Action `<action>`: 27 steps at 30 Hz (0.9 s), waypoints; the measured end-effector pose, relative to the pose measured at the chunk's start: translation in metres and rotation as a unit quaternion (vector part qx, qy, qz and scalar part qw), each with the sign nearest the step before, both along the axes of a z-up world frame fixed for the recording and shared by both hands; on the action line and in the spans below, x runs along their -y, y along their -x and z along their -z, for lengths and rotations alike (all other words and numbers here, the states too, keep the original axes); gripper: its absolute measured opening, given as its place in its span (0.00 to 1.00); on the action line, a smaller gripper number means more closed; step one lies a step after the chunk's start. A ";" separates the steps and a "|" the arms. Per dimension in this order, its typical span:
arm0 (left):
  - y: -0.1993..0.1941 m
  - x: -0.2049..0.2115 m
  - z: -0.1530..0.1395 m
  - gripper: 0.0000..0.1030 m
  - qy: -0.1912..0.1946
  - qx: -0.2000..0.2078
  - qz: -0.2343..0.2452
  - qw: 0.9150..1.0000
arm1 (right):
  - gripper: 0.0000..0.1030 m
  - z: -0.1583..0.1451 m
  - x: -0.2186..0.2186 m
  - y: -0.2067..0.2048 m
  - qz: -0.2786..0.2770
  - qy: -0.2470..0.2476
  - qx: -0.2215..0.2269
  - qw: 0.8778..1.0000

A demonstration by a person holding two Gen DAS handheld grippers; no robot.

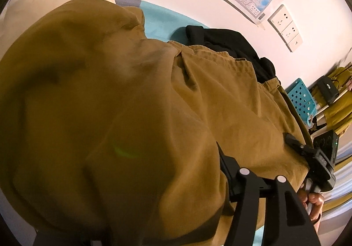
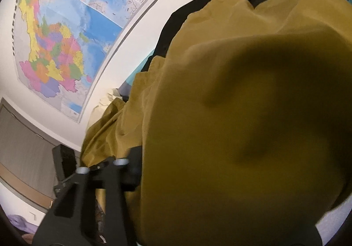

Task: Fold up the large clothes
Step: 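Grasp the folded olive jacket bundle with both grippers from its sides, then lift the olive jacket bundle with both grippers and carry it toward the folded stack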

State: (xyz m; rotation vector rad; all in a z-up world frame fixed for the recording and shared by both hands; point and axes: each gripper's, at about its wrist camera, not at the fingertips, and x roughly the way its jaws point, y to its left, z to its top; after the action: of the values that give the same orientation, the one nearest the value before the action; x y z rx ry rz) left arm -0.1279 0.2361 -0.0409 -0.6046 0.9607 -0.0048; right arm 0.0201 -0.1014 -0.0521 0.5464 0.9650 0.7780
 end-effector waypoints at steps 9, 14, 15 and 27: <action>-0.001 0.000 -0.054 0.39 -0.024 0.047 0.026 0.998 | 0.14 -0.063 -0.001 0.010 -0.018 -0.034 0.062 0.997; -0.005 -0.011 -0.100 0.38 -0.029 0.081 0.039 0.995 | 0.13 -0.125 -0.013 0.017 -0.038 -0.049 0.124 0.990; -0.004 -0.015 -0.110 0.38 -0.032 0.089 0.040 0.995 | 0.13 -0.136 -0.017 0.017 -0.044 -0.055 0.135 0.988; 0.019 -0.104 -0.229 0.38 -0.135 0.183 -0.039 0.973 | 0.13 -0.233 -0.129 -0.005 -0.119 -0.127 0.215 0.961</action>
State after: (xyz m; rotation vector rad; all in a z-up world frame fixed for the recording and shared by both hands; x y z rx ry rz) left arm -0.1465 0.3401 0.1878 -0.3712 0.5651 0.0806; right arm 0.0254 0.0279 0.1805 0.4586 0.5321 1.1928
